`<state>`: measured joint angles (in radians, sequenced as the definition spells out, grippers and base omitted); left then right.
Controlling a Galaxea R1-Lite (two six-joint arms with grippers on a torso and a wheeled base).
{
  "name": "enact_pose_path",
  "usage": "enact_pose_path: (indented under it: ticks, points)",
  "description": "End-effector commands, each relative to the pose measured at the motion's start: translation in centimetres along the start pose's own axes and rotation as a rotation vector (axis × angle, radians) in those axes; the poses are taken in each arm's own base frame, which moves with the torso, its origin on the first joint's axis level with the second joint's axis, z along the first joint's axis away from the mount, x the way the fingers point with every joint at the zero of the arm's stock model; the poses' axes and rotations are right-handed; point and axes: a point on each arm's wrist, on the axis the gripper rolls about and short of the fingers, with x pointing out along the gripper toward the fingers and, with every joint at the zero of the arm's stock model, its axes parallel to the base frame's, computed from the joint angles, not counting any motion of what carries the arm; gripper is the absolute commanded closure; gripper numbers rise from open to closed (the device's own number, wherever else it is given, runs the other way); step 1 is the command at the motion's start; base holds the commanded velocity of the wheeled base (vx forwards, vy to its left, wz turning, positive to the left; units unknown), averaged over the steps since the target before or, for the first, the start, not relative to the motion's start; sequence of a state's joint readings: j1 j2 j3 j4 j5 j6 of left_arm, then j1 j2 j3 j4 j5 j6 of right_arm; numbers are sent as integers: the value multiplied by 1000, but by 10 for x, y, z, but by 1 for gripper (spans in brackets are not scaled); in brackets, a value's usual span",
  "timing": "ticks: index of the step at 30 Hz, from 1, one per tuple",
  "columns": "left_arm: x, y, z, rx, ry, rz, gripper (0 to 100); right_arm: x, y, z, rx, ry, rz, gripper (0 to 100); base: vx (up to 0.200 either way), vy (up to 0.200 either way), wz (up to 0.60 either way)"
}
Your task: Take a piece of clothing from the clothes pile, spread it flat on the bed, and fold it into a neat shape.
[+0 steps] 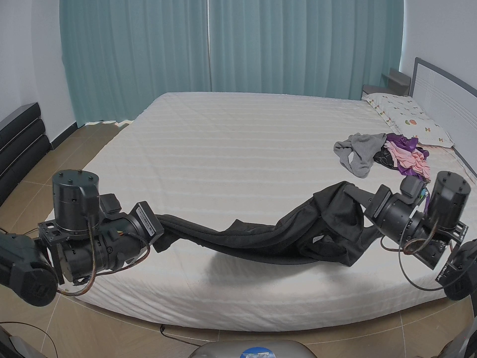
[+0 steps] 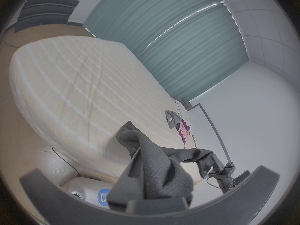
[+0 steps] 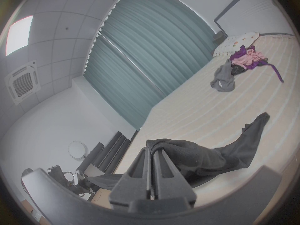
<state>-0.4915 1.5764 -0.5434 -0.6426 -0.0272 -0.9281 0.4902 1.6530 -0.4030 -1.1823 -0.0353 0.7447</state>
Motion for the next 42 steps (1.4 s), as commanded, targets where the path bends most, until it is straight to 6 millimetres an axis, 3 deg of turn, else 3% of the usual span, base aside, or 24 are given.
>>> enact_pose_path:
  ticks: [1,7,9,12,13,14,18,22,26,27,28,35,37,38,39,42]
  points:
    - [-46,-18,10,61,-80,-85,100,-47,26,35,-18,-143,98,100,0,0,0]
    - [-64,-38,31,66,-169,-160,100,-74,48,76,-82,-268,125,100,0,0,0]
    - [-66,-48,52,54,-223,-153,100,-77,61,104,-95,-335,128,100,0,0,0]
    - [-63,-61,67,47,-240,-149,100,-74,74,132,-107,-384,134,100,0,0,0]
    - [-63,-61,67,47,-240,-149,100,-74,74,132,-107,-384,134,100,0,0,0]
    - [-58,-69,75,50,-245,-153,100,-68,81,151,-117,-401,138,100,0,0,0]
    - [-38,-85,90,50,-242,-149,100,-38,84,169,-123,-405,123,100,0,0,0]
    - [-2,-87,107,41,-247,-112,100,0,70,164,-115,-356,82,100,50,0,0]
    - [46,-75,122,28,-248,-66,100,36,46,145,-102,-279,32,100,200,0,0]
    - [48,-75,123,28,-248,-66,100,37,46,145,-101,-277,31,100,200,0,0]
    - [68,-69,125,21,-237,-46,100,53,36,140,-99,-276,26,100,200,0,0]
    - [124,-53,125,13,-212,0,100,107,4,120,-128,-272,18,100,200,0,0]
    - [131,-50,125,12,-207,6,100,113,0,116,-134,-262,9,100,200,0,0]
    - [149,-42,121,8,-193,26,100,129,-12,106,-147,-241,-16,100,200,0,0]
    - [149,-42,121,8,-193,26,100,129,-12,106,-147,-241,-16,100,200,0,0]
    - [174,-20,112,-2,-156,77,100,152,-36,88,-165,-217,-54,100,200,0,0]
